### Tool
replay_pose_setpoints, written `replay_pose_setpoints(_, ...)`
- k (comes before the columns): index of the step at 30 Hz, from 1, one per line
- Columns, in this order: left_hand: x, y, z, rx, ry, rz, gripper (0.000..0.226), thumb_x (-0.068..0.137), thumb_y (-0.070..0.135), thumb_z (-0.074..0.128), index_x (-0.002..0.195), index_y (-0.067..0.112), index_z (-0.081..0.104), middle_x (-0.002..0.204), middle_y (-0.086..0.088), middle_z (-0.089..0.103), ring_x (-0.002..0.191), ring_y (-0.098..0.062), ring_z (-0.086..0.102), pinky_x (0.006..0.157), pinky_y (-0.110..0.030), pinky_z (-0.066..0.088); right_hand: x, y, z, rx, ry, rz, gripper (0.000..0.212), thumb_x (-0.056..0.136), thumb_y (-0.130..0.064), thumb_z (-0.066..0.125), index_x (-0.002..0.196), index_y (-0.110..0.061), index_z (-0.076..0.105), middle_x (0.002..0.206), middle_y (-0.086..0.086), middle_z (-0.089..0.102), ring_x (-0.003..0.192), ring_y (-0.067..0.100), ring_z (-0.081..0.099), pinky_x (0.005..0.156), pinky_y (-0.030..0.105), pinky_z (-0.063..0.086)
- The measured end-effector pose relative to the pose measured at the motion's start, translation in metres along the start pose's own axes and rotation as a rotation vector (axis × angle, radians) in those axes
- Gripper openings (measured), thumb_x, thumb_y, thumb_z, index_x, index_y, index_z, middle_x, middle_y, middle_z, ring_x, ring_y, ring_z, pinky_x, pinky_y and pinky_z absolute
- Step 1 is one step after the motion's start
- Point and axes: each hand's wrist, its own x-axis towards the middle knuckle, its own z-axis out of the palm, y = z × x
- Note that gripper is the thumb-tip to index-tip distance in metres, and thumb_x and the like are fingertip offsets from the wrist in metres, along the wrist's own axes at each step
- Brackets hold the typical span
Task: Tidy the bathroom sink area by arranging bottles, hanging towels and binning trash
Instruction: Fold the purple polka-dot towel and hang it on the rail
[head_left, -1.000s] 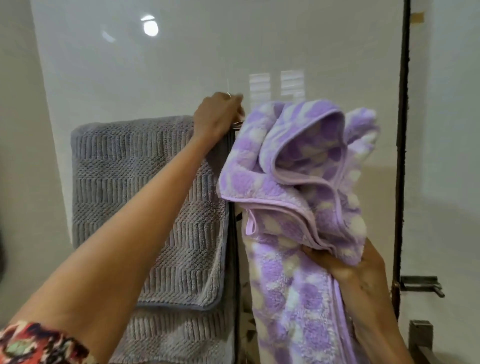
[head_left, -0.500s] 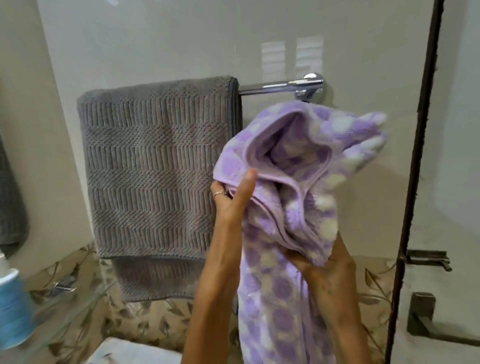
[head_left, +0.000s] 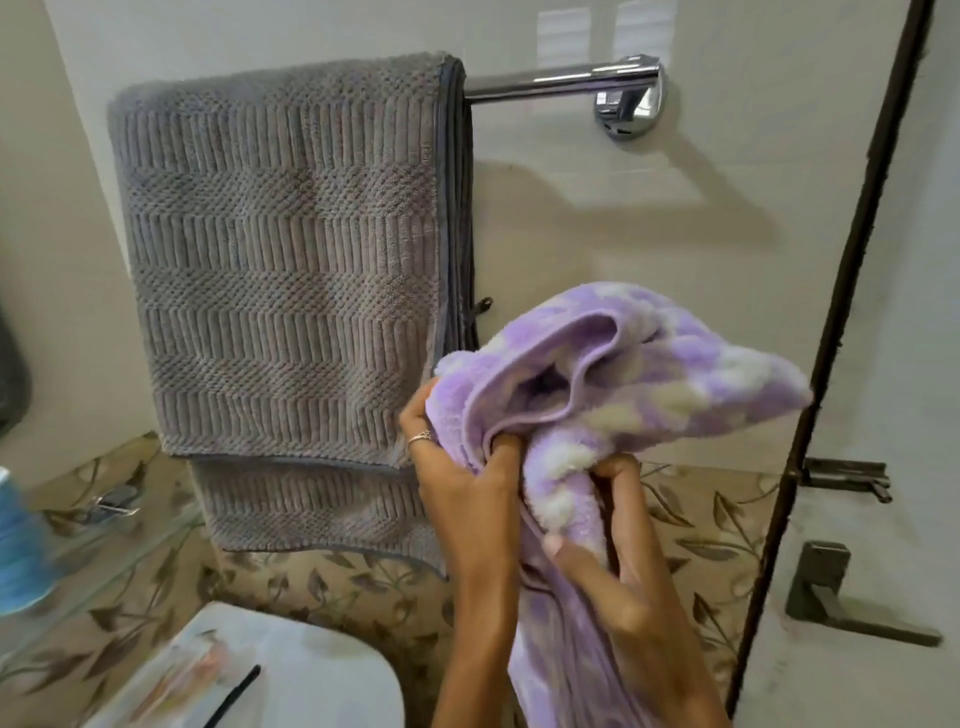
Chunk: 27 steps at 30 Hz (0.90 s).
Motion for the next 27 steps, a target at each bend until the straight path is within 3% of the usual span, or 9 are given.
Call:
replay_pose_setpoints(2,-0.013,-0.004,0.005,-0.015,-0.035,-0.016,0.057,0.065,0.005,0.059,0.115,0.033,0.051,0.111,0.009,0.065,0.103,-0.01,0.062,0.092,-0.031,0.051,-0.001,-0.001,0.001,0.187,0.132,0.078,0.045,0.074,-0.032,0.066,0.116,-0.031,0.048,0.112,-0.013,0.063,0.105,0.009,0.061,0.083,0.022,0.051)
replay_pose_setpoints(5,-0.029,-0.009,0.011,-0.002,-0.143,-0.023,0.07,0.065,0.004,0.056,0.126,0.035,0.043,0.123,0.022,0.055,0.115,0.002,0.053,0.097,-0.018,0.044,-0.003,0.007,-0.005,0.088,0.358,0.213,0.053,0.067,-0.045,0.071,0.112,-0.047,0.043,0.111,-0.022,0.062,0.102,0.006,0.064,0.08,0.035,0.053)
replay_pose_setpoints(8,-0.035,-0.009,0.013,0.031,-0.206,0.005,0.075,0.067,0.007,0.062,0.131,0.038,0.037,0.115,0.04,0.052,0.111,0.01,0.053,0.087,-0.006,0.042,-0.002,0.005,-0.017,-0.187,0.386,0.2,0.037,0.076,-0.037,0.062,0.095,-0.063,0.042,0.095,-0.036,0.061,0.085,-0.013,0.061,0.064,0.006,0.046)
replay_pose_setpoints(12,-0.035,-0.01,0.008,0.107,-0.157,0.061,0.07,0.07,0.009,0.059,0.124,0.05,0.041,0.11,0.038,0.057,0.101,0.009,0.059,0.082,-0.008,0.044,-0.001,0.007,-0.025,-0.435,0.319,0.16,0.031,0.082,-0.02,0.066,0.099,-0.043,0.056,0.087,-0.028,0.062,0.083,-0.007,0.058,0.066,0.001,0.041)
replay_pose_setpoints(15,-0.036,-0.013,0.002,0.09,-0.114,0.071,0.071,0.069,0.002,0.057,0.124,0.045,0.045,0.113,0.038,0.056,0.106,0.008,0.057,0.086,-0.006,0.043,0.002,0.002,-0.019,-0.553,0.43,0.133,0.027,0.079,-0.042,0.063,0.097,-0.022,0.065,0.098,-0.01,0.055,0.085,-0.002,0.051,0.074,-0.001,0.037)
replay_pose_setpoints(19,-0.035,-0.015,-0.006,0.124,-0.148,0.043,0.074,0.068,0.001,0.055,0.13,0.041,0.045,0.112,0.045,0.053,0.106,0.018,0.053,0.083,0.001,0.039,0.006,-0.007,-0.008,-0.481,0.522,0.192,0.041,0.071,-0.064,0.047,0.09,-0.031,0.061,0.088,-0.016,0.053,0.081,-0.009,0.053,0.064,0.002,0.038)
replay_pose_setpoints(22,-0.034,-0.018,-0.014,0.179,-0.18,0.023,0.081,0.066,0.005,0.055,0.13,0.052,0.039,0.103,0.05,0.054,0.091,0.025,0.054,0.074,0.004,0.039,0.007,-0.002,-0.005,-0.402,0.508,0.295,0.057,0.066,-0.066,0.055,0.11,-0.029,0.061,0.088,-0.017,0.062,0.083,-0.002,0.062,0.061,0.006,0.041)
replay_pose_setpoints(24,-0.035,-0.018,-0.017,0.223,-0.205,0.008,0.086,0.065,0.009,0.056,0.13,0.06,0.032,0.101,0.043,0.059,0.087,0.022,0.055,0.073,0.002,0.04,0.006,0.001,-0.003,-0.334,0.503,0.303,0.072,0.062,-0.068,0.053,0.124,-0.031,0.055,0.08,-0.025,0.066,0.082,-0.015,0.06,0.06,0.0,0.042)
replay_pose_setpoints(27,-0.038,-0.014,-0.017,0.259,-0.246,-0.008,0.089,0.065,0.013,0.056,0.127,0.068,0.025,0.109,0.029,0.059,0.084,0.017,0.055,0.075,-0.001,0.041,0.006,0.004,-0.002,-0.319,0.468,0.325,0.051,0.067,-0.065,0.052,0.101,-0.03,0.067,0.064,-0.022,0.066,0.066,-0.014,0.059,0.056,0.002,0.04)
